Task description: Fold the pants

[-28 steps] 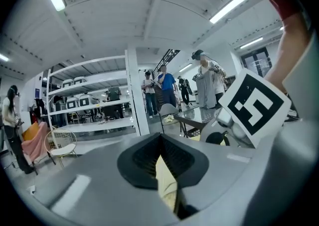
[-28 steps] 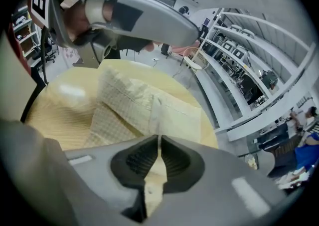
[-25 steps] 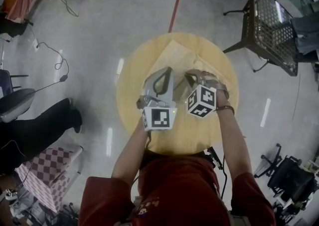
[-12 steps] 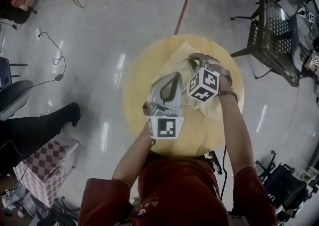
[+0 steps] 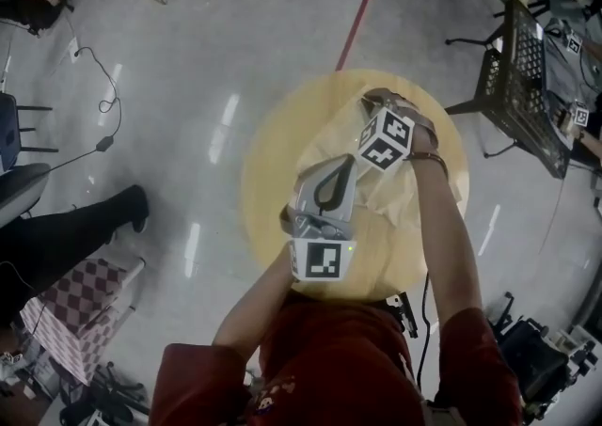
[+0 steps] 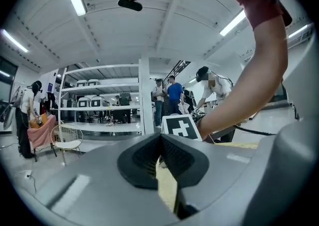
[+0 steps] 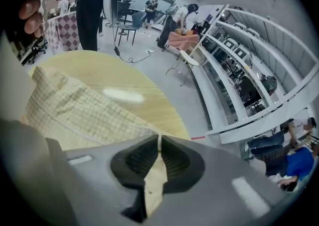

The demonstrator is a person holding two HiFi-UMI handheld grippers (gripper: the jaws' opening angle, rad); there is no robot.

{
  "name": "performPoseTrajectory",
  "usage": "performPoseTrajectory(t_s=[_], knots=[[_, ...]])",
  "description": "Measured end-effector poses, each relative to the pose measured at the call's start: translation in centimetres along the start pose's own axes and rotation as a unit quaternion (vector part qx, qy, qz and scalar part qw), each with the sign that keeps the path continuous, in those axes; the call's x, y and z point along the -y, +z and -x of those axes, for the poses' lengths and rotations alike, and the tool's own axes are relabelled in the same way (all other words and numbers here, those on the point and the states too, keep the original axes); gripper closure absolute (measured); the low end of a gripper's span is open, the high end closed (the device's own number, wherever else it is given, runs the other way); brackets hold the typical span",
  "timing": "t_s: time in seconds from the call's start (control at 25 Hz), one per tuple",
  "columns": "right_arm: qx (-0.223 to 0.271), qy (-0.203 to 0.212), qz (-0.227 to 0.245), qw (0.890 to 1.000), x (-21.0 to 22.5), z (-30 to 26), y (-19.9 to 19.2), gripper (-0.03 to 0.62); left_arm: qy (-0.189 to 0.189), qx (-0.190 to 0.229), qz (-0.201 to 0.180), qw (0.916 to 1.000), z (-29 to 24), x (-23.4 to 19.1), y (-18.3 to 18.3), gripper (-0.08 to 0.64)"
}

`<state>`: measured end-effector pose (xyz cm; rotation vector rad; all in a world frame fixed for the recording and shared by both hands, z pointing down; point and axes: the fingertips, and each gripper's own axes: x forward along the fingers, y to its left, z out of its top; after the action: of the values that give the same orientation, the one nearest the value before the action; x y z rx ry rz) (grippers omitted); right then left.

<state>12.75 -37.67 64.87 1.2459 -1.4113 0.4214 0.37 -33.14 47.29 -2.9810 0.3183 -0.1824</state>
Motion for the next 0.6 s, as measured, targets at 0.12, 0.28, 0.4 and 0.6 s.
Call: performPoseTrajectory(t_s=[0.12,0.28,0.4,0.6], knots=[[-0.006,0.0,0.001,1.0,-0.4,-0.5,0.2,0.574,0.009,0.002,0.002,1.0,0.6,-0.5,-0.2,0.554],[-0.011,-0.002,0.007,1.0,-0.5,-0.7,0.5,0.569,0.027,0.006,0.001,0.9996,1.1,-1.8,-0.1,0.554],[-0.011,-0.001,0.006,1.0,-0.7,-0.4,0.7,0.552,0.032,0.007,0.001,0.9995,1.5,-2.4,-0.2,0.554],[0.002,-0.014,-0.004,1.0,-0.7,1.1,1.3,0.509,0.032,0.009,0.001,0.9994,1.9,-2.7,-0.2,0.554]])
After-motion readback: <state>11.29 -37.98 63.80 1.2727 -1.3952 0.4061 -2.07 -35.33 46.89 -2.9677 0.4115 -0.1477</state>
